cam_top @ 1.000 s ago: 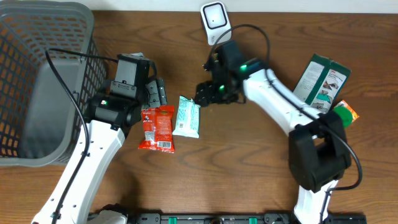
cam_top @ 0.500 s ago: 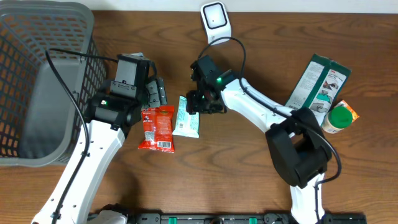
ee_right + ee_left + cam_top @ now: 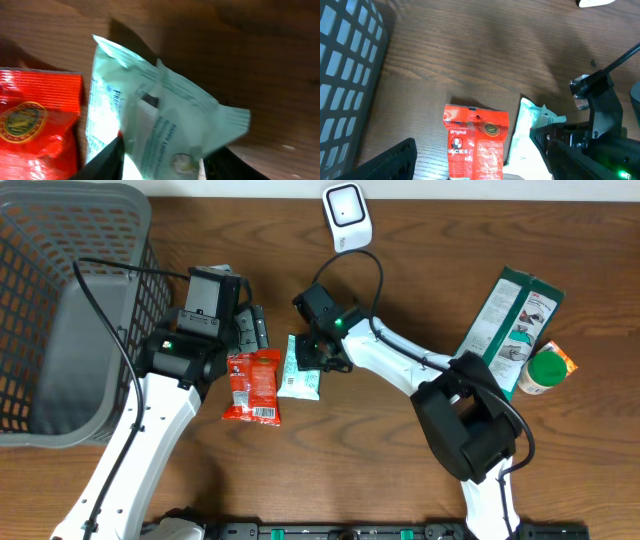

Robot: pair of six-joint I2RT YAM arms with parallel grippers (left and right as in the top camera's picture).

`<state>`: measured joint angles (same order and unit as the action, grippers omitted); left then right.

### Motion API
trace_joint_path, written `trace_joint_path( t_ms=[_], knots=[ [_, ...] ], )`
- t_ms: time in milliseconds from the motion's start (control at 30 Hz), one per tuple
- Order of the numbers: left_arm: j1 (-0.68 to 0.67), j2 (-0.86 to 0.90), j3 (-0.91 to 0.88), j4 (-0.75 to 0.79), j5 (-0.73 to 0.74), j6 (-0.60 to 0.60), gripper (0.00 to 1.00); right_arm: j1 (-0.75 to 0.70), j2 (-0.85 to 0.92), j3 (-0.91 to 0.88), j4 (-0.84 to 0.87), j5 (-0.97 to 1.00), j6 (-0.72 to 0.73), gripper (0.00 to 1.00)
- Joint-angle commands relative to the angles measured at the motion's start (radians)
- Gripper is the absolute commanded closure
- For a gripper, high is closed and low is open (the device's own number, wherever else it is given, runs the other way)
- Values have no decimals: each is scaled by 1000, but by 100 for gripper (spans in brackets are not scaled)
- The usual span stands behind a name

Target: Scan the item barcode

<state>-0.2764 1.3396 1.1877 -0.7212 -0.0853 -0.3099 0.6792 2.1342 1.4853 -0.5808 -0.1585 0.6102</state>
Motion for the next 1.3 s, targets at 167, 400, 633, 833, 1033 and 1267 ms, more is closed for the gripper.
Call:
trace_joint_path(
  t_ms=[167,400,633,833,1033,1267],
  knots=[
    [3,-6,0,0,-13,6,16,2,-6,-66,39,29,-21,99],
    [3,-6,0,0,-13,6,16,-53,-165,-66,-7,68,-275,99],
    [3,-6,0,0,-13,6,16,-83,-254,-66,-174,420,-407,99],
    [3,-6,0,0,-13,6,16,-80,-247,-92,-228,761,-406,99],
    [3,-6,0,0,-13,6,16,-52,-232,-162,-187,1075,-371,99],
    [3,-6,0,0,-13,6,17,-5,-230,-239,-91,1146,-372,99]
  ],
)
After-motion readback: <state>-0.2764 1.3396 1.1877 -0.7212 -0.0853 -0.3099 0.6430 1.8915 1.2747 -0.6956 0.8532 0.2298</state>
